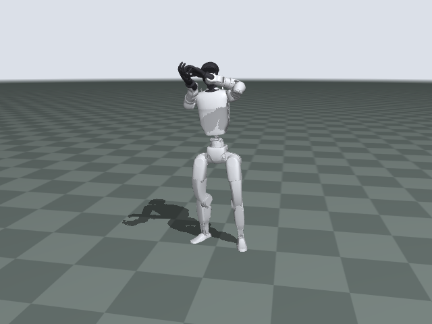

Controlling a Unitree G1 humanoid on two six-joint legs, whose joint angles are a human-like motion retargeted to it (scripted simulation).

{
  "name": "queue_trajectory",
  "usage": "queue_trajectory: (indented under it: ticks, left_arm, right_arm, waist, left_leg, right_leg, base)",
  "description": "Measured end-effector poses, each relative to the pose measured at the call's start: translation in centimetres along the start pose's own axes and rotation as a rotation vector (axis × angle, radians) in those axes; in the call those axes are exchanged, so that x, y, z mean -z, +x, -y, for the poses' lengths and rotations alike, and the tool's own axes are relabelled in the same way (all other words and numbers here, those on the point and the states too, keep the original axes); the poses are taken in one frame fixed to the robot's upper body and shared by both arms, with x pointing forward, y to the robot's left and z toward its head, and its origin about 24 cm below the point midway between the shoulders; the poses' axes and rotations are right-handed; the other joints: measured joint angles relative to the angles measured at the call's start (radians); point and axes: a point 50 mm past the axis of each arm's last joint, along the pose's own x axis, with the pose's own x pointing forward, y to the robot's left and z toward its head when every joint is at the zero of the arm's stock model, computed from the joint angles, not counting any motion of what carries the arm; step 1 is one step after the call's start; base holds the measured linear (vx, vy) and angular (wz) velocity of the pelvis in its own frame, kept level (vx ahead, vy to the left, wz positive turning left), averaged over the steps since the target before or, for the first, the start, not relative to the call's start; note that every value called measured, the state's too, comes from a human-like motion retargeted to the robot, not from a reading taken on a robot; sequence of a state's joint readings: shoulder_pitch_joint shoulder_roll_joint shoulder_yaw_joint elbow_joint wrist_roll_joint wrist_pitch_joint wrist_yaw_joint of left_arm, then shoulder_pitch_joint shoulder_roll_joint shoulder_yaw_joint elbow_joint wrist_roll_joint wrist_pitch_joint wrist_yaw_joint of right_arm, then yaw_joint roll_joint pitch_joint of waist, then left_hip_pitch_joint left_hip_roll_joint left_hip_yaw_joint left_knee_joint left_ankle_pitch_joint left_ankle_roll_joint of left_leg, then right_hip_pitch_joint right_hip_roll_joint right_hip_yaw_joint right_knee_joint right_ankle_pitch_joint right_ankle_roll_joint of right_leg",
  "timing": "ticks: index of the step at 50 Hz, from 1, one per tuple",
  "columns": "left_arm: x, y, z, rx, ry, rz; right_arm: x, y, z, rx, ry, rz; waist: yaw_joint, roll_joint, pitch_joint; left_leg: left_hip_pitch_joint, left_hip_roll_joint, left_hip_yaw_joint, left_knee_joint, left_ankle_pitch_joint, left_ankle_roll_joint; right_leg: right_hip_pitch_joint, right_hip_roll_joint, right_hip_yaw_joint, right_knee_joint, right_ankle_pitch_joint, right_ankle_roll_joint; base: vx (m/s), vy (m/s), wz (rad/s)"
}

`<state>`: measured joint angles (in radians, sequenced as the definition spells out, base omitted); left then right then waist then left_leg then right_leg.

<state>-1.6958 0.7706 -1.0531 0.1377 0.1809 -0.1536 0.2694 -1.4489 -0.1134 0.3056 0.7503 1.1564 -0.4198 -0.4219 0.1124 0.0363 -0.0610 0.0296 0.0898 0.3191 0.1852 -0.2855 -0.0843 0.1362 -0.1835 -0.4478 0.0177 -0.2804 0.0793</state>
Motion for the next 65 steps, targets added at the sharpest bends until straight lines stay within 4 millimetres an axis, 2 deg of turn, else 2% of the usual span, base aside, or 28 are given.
queue_trajectory:
  ticks: [2,5,8,11,14,17,21,24,26,28,30,31,32,33,34,35,37,41,42,45,47,50,52,55,58,62,65]
  left_arm:
    - [0.0,0.1,-0.4,-0.047,0.005,-0.013]
    - [0.0,0.0,-0.6,-0.045,0.02,-0.004]
    - [0.1,-0.3,-0.4,-0.025,0.035,-0.004]
    - [0.2,-0.5,-0.2,-0.006,0.068,0.002]
    - [0.4,-1.1,0.2,-0.004,0.074,-0.008]
    - [0.9,-2.3,0.9,-0.031,0.03,-0.052]
    - [2.3,-5.7,3.3,-0.117,-0.208,-0.233]
    - [3.1,-10.1,7.3,-0.214,-0.595,-0.48]
    - [2.9,-13.7,11.0,-0.313,-0.937,-0.689]
    - [1.9,-18.0,15.4,-0.455,-1.301,-0.932]
    - [-0.2,-22.8,19.8,-0.64,-1.625,-1.207]
    - [-1.6,-25.6,22.0,-0.476,-1.496,-1.391]
    - [-3.3,-28.4,23.8,-0.457,-1.514,-1.556]
    - [-5.3,-30.5,25.2,-0.814,-1.798,-1.688]
    - [-7.3,-33.0,26.2,-0.979,-1.861,-1.825]
    - [-9.5,-35.6,27.0,-1.02,-1.829,-1.978]
    - [-13.8,-40.5,27.4,-0.993,-1.681,-2.254]
    - [-22.6,-48.4,25.2,-0.824,-1.358,-2.708]
    - [-24.6,-50.0,24.2,0.782,1.238,2.725]
    - [-29.6,-53.6,20.6,0.737,0.904,2.715]
    - [-32.1,-55.4,17.9,0.762,0.727,2.691]
    - [-35.0,-57.4,13.9,0.803,0.539,2.657]
    - [-36.3,-58.5,11.3,0.824,0.458,2.644]
    - [-37.1,-60.3,7.1,0.913,0.32,2.618]
    - [-36.7,-62.0,2.5,0.974,0.153,2.643]
    - [-36.7,-63.1,-2.9,0.896,-0.075,2.688]
    - [-37.5,-63.0,-5.5,0.773,-0.197,2.693]
  right_arm:
    - [-0.2,0.3,0.8,0.099,-0.046,0.014]
    - [0.4,-0.3,1.2,0.094,-0.029,0.003]
    - [2.1,-1.4,3.9,0.124,-0.083,-0.046]
    - [4.1,-3.5,8.2,0.183,-0.179,-0.125]
    - [6.3,-7.1,13.0,0.261,-0.246,-0.234]
    - [8.2,-11.9,17.8,0.347,-0.28,-0.363]
    - [9.1,-19.4,24.2,0.488,-0.392,-0.556]
    - [8.2,-25.1,28.4,0.635,-0.505,-0.67]
    - [6.9,-28.3,30.7,0.746,-0.578,-0.711]
    - [5.2,-31.1,32.5,0.851,-0.642,-0.731]
    - [3.6,-33.3,33.8,0.934,-0.697,-0.748]
    - [2.8,-34.2,34.2,0.937,-0.744,-0.768]
    - [2.1,-34.9,34.6,0.949,-0.779,-0.783]
    - [1.7,-35.3,34.9,0.978,-0.79,-0.785]
    - [1.4,-35.5,35.0,0.976,-0.813,-0.791]
    - [1.1,-35.7,35.0,0.96,-0.843,-0.8]
    - [1.4,-35.2,34.6,0.88,-0.897,-0.803]
    - [3.2,-32.3,32.1,0.623,-0.951,-0.752]
    - [3.8,-31.2,31.3,0.548,-0.962,-0.729]
    - [5.1,-27.3,27.9,0.308,-0.998,-0.621]
    - [5.4,-24.4,25.2,0.139,-1.03,-0.516]
    - [4.8,-20.2,20.6,-0.13,-1.103,-0.326]
    - [3.6,-17.5,17.3,-0.32,-1.174,-0.183]
    - [0.8,-14.2,12.6,-0.568,-1.326,0.053]
    - [-2.4,-12.1,8.2,-0.725,-1.421,0.3]
    - [-5.4,-10.8,3.3,-0.869,-1.49,0.565]
    - [-6.4,-10.6,0.1,-0.983,-1.518,0.698]
  waist:
    - [0.009,-0.013,-0.009]
    - [0.009,-0.026,-0.015]
    - [-0.002,-0.037,-0.017]
    - [-0.016,-0.05,-0.009]
    - [-0.031,-0.06,0.005]
    - [-0.042,-0.069,0.025]
    - [-0.051,-0.071,0.06]
    - [-0.057,-0.067,0.089]
    - [-0.062,-0.066,0.112]
    - [-0.069,-0.067,0.134]
    - [-0.076,-0.069,0.154]
    - [-0.08,-0.071,0.16]
    - [-0.081,-0.074,0.168]
    - [-0.079,-0.079,0.179]
    - [-0.076,-0.085,0.186]
    - [-0.073,-0.092,0.192]
    - [-0.061,-0.107,0.199]
    - [-0.017,-0.144,0.202]
    - [0.0,-0.155,0.204]
    - [0.062,-0.185,0.21]
    - [0.11,-0.203,0.217]
    - [0.191,-0.227,0.232]
    - [0.25,-0.239,0.245]
    - [0.347,-0.256,0.272]
    - [0.43,-0.265,0.297]
    - [0.497,-0.276,0.311]
    - [0.512,-0.289,0.306]
  left_leg:
    - [0.002,0.0,0.003,0.002,-0.002,0.002]
    - [0.008,0.003,0.012,0.004,-0.008,0.007]
    - [0.018,0.005,0.023,0.002,-0.014,0.018]
    - [0.027,0.008,0.034,-0.003,-0.016,0.026]
    - [0.035,0.009,0.046,-0.008,-0.017,0.03]
    - [0.039,0.01,0.056,-0.012,-0.017,0.03]
    - [0.038,0.008,0.066,-0.017,-0.017,0.025]
    - [0.033,0.005,0.068,-0.018,-0.016,0.021]
    - [0.028,0.002,0.066,-0.018,-0.015,0.018]
    - [0.021,-0.001,0.062,-0.017,-0.014,0.014]
    - [0.014,-0.003,0.058,-0.016,-0.012,0.009]
    - [0.009,-0.005,0.056,-0.016,-0.01,0.004]
    - [0.005,-0.006,0.053,-0.016,-0.008,0.0]
    - [0.003,-0.007,0.05,-0.016,-0.007,-0.005]
    - [0.0,-0.007,0.047,-0.016,-0.005,-0.01]
    - [-0.004,-0.008,0.044,-0.016,-0.002,-0.015]
    - [-0.013,-0.007,0.037,-0.009,-0.002,-0.022]
    - [-0.038,0.0,0.01,0.025,-0.015,-0.027]
    - [-0.042,-0.001,0.002,0.026,-0.014,-0.026]
    - [-0.05,-0.006,-0.028,0.022,-0.014,-0.021]
    - [-0.054,-0.01,-0.051,0.016,-0.012,-0.015]
    - [-0.059,-0.018,-0.086,0.006,-0.008,-0.007]
    - [-0.062,-0.024,-0.107,-0.001,-0.004,-0.004]
    - [-0.061,-0.041,-0.129,-0.027,0.015,0.008]
    - [-0.063,-0.049,-0.146,-0.032,0.023,0.003]
    - [-0.068,-0.052,-0.154,-0.033,0.03,-0.009]
    - [-0.068,-0.05,-0.144,-0.034,0.031,-0.015]
  right_leg:
    - [0.002,0.0,0.001,-0.002,-0.001,0.001]
    - [0.001,0.001,0.012,-0.001,-0.003,0.003]
    - [0.0,0.002,0.025,0.004,-0.005,0.004]
    - [-0.003,0.004,0.037,0.007,-0.006,0.007]
    - [-0.007,0.006,0.049,0.011,-0.006,0.008]
    - [-0.013,0.006,0.059,0.013,-0.004,0.007]
    - [-0.023,0.005,0.071,0.014,0.001,0.005]
    - [-0.031,0.002,0.074,0.014,0.005,0.003]
    - [-0.035,-0.001,0.074,0.012,0.009,0.002]
    - [-0.039,-0.003,0.071,0.01,0.012,0.001]
    - [-0.044,-0.006,0.067,0.011,0.014,0.001]
    - [-0.047,-0.008,0.065,0.01,0.016,0.004]
    - [-0.048,-0.008,0.063,0.007,0.017,0.005]
    - [-0.048,-0.009,0.06,0.004,0.019,0.004]
    - [-0.048,-0.009,0.058,0.002,0.02,0.004]
    - [-0.05,-0.01,0.055,0.001,0.021,0.006]
    - [-0.051,-0.01,0.048,0.001,0.021,0.01]
    - [-0.048,-0.009,0.022,0.003,0.016,0.022]
    - [-0.047,-0.01,0.014,0.004,0.014,0.025]
    - [-0.04,-0.011,-0.016,0.008,0.009,0.035]
    - [-0.033,-0.011,-0.04,0.01,0.007,0.041]
    - [-0.021,-0.013,-0.079,0.01,0.006,0.052]
    - [-0.012,-0.014,-0.103,0.008,0.007,0.059]
    - [-0.002,-0.021,-0.133,0.002,0.009,0.067]
    - [0.008,-0.024,-0.157,-0.004,0.012,0.075]
    - [0.012,-0.026,-0.171,-0.011,0.016,0.085]
    - [0.008,-0.025,-0.163,-0.012,0.018,0.089]
  base:
    - [0.0,0.0,0.0]
    - [0.02,-0.01,-0.14]
    - [0.02,-0.01,-0.23]
    - [0.0,0.0,-0.23]
    - [-0.01,0.0,-0.23]
    - [-0.03,0.02,-0.2]
    - [-0.01,0.01,-0.05]
    - [-0.02,0.02,-0.01]
    - [-0.04,0.05,0.01]
    - [-0.04,0.06,0.05]
    - [-0.03,0.05,0.07]
    - [0.0,0.0,0.0]
    - [0.0,0.0,0.0]
    - [0.0,0.0,0.0]
    - [0.0,0.0,0.0]
    - [0.0,0.0,0.0]
    - [0.0,0.01,0.11]
    - [0.0,0.01,0.32]
    - [0.0,0.0,0.42]
    - [0.01,0.0,0.52]
    - [0.01,0.0,0.62]
    - [0.01,0.0,0.65]
    - [0.01,0.0,0.61]
    - [0.0,0.0,0.48]
    - [0.01,0.0,0.37]
    - [0.01,0.0,0.12]
    - [0.0,0.0,-0.08]
